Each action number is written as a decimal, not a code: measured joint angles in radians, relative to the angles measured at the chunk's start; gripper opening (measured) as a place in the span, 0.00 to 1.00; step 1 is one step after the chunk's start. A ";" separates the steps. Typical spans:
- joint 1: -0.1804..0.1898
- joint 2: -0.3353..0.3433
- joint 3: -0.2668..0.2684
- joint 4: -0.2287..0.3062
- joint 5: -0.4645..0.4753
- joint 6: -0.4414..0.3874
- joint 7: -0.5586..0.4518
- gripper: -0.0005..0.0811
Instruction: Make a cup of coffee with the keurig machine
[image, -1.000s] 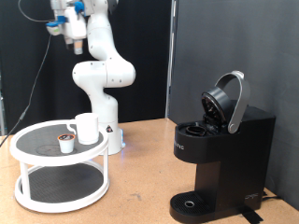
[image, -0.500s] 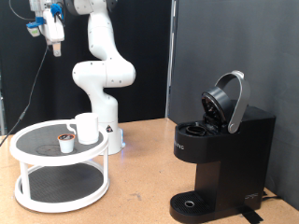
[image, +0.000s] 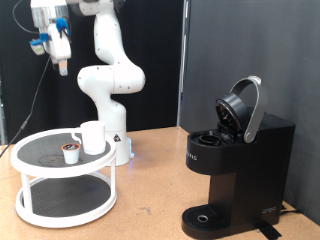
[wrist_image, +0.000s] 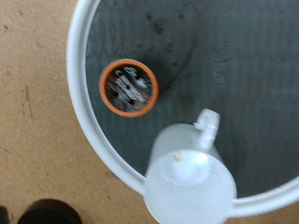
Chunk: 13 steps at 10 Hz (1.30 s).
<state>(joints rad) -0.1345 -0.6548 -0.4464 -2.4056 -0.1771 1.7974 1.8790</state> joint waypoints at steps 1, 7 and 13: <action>0.000 0.017 0.005 -0.035 -0.002 0.068 0.023 0.91; 0.000 0.148 0.015 -0.189 -0.033 0.359 0.045 0.91; -0.001 0.268 0.017 -0.261 -0.045 0.564 0.077 0.91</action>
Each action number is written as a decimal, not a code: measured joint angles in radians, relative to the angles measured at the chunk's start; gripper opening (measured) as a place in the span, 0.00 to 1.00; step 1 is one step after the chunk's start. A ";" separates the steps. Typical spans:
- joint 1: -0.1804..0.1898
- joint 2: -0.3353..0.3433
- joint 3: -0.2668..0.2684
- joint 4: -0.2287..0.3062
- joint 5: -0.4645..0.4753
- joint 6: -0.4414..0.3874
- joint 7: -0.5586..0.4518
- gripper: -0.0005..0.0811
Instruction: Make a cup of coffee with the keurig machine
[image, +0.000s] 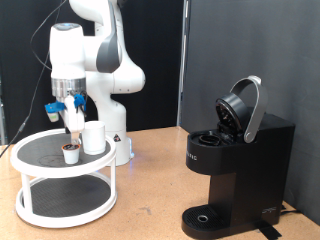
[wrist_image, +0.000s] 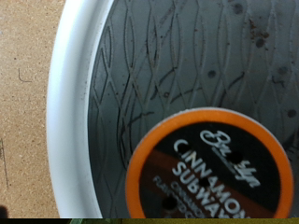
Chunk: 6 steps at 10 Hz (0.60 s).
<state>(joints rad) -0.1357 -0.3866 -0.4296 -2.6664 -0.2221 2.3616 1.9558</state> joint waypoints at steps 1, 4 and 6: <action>-0.001 0.014 0.000 -0.005 -0.003 0.019 0.000 0.91; -0.001 0.046 -0.001 -0.014 -0.004 0.062 0.000 0.91; -0.003 0.059 -0.002 -0.019 -0.004 0.082 0.000 0.91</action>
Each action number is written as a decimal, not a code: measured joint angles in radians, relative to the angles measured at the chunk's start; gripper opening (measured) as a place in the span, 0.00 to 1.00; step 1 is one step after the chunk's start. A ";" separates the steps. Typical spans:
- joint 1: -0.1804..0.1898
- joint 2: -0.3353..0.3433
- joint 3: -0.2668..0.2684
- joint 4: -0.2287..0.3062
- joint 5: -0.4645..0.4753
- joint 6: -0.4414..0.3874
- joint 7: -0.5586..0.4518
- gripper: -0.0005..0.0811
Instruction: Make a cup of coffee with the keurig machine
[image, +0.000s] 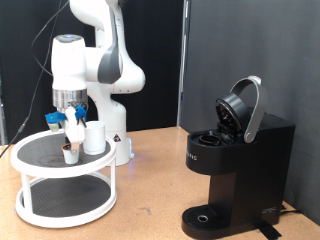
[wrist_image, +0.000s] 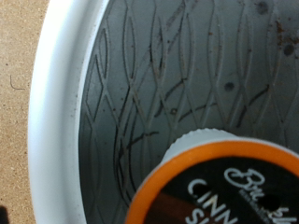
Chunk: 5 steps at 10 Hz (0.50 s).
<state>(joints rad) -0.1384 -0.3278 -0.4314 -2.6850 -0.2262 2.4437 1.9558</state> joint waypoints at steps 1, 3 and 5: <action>-0.002 0.007 0.000 0.000 0.000 0.006 0.000 0.91; -0.003 0.018 0.000 0.000 -0.001 0.011 -0.001 0.91; -0.003 0.020 0.000 -0.001 -0.001 0.011 -0.002 0.85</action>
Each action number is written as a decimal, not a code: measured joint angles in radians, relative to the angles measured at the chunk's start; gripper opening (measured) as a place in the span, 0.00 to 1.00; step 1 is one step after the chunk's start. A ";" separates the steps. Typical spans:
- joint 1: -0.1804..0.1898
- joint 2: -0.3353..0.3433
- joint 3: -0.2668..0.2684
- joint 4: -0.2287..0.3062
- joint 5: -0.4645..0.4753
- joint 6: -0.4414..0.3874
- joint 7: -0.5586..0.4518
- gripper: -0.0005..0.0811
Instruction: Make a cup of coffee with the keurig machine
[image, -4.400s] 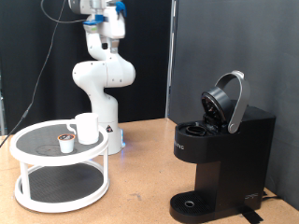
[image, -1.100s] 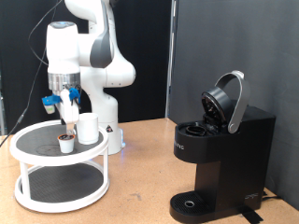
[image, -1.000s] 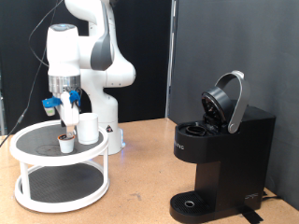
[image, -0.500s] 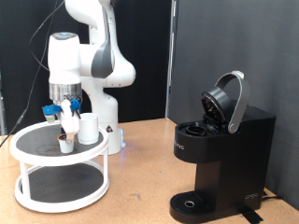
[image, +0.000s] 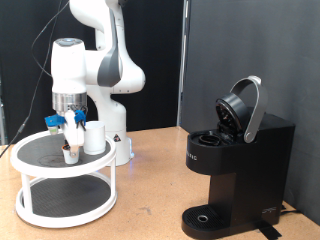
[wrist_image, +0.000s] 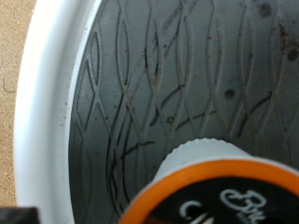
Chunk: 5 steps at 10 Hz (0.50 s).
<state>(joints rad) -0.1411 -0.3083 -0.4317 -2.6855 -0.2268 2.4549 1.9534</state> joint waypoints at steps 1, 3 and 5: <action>0.000 0.000 0.000 0.000 0.000 0.000 -0.001 0.63; 0.000 0.000 -0.001 0.000 0.000 0.000 -0.002 0.47; 0.000 0.000 -0.001 0.000 0.000 -0.001 -0.004 0.47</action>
<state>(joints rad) -0.1411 -0.3082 -0.4322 -2.6858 -0.2268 2.4541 1.9498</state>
